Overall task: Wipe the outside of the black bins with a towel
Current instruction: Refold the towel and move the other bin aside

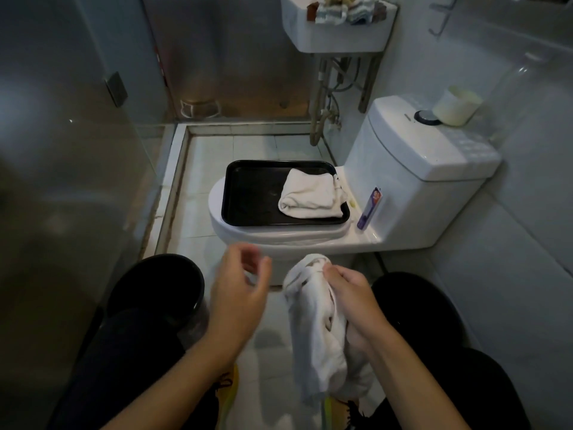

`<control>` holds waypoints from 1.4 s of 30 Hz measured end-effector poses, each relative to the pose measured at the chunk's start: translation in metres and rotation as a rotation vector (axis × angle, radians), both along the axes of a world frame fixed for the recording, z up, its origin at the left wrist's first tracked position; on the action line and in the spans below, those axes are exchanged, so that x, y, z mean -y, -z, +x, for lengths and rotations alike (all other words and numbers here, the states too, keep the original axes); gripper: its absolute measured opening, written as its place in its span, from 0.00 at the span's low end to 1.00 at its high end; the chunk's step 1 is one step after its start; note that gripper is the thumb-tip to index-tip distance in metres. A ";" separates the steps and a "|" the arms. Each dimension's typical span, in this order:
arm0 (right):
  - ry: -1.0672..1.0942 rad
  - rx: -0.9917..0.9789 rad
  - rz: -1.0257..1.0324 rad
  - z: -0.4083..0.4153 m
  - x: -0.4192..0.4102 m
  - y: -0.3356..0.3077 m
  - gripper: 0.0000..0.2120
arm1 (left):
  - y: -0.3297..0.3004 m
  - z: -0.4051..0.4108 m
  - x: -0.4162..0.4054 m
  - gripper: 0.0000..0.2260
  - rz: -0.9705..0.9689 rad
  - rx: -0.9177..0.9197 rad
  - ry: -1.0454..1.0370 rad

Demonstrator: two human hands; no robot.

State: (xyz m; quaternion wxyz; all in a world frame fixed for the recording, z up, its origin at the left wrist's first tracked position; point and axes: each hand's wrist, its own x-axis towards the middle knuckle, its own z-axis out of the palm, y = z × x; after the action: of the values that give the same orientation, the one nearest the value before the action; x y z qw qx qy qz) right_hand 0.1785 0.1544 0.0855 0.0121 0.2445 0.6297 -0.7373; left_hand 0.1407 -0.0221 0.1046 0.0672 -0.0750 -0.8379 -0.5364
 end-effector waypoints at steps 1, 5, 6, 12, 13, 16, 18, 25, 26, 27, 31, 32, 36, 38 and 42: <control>0.041 0.008 -0.044 0.000 -0.001 -0.003 0.18 | -0.004 0.016 -0.004 0.08 0.014 -0.034 0.125; 0.163 0.039 -0.157 -0.001 -0.005 -0.012 0.16 | 0.011 0.055 -0.017 0.31 -0.252 -0.086 0.581; 0.178 0.051 -0.171 -0.001 -0.007 -0.012 0.16 | 0.020 0.054 -0.018 0.31 -0.290 -0.146 0.588; 0.246 0.051 -0.250 -0.010 -0.015 -0.013 0.13 | 0.032 0.021 -0.012 0.13 -0.125 -0.119 0.471; 0.262 0.057 -0.248 -0.012 -0.018 -0.013 0.13 | 0.030 0.017 -0.010 0.12 -0.117 -0.093 0.483; 0.339 0.098 -0.277 -0.014 -0.027 -0.014 0.13 | 0.020 0.002 -0.004 0.10 -0.022 -0.016 0.399; 0.389 0.091 -0.334 -0.015 -0.037 -0.013 0.16 | 0.013 -0.012 0.002 0.10 0.138 0.088 0.211; 0.226 0.018 -0.233 0.005 -0.067 -0.024 0.15 | -0.013 -0.037 0.020 0.10 0.477 0.287 -0.165; 0.235 0.005 -0.176 0.007 -0.067 -0.024 0.12 | -0.015 -0.042 0.024 0.11 0.468 0.256 -0.189; 0.255 -0.002 -0.122 0.009 -0.067 -0.023 0.11 | -0.016 -0.048 0.030 0.12 0.451 0.224 -0.210; 0.380 -0.077 0.107 0.008 -0.065 -0.018 0.08 | -0.029 -0.070 0.051 0.13 0.362 0.040 -0.282; 0.384 -0.106 0.159 0.007 -0.064 -0.018 0.07 | -0.033 -0.073 0.053 0.13 0.348 0.006 -0.284; 0.354 -0.182 0.182 0.007 -0.055 -0.027 0.08 | -0.048 -0.080 0.052 0.10 0.278 -0.063 -0.258; 0.328 -0.183 0.148 0.010 -0.053 -0.032 0.10 | -0.058 -0.084 0.052 0.10 0.261 -0.103 -0.249; 0.253 -0.266 0.096 0.017 -0.045 -0.055 0.13 | -0.087 -0.097 0.052 0.10 0.205 -0.198 -0.240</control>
State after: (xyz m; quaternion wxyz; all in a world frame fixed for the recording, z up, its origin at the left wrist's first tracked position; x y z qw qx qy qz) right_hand 0.1951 0.1997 0.1404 -0.1760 0.2223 0.6245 -0.7278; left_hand 0.0434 -0.0738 0.1915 0.2203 -0.0196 -0.7710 -0.5972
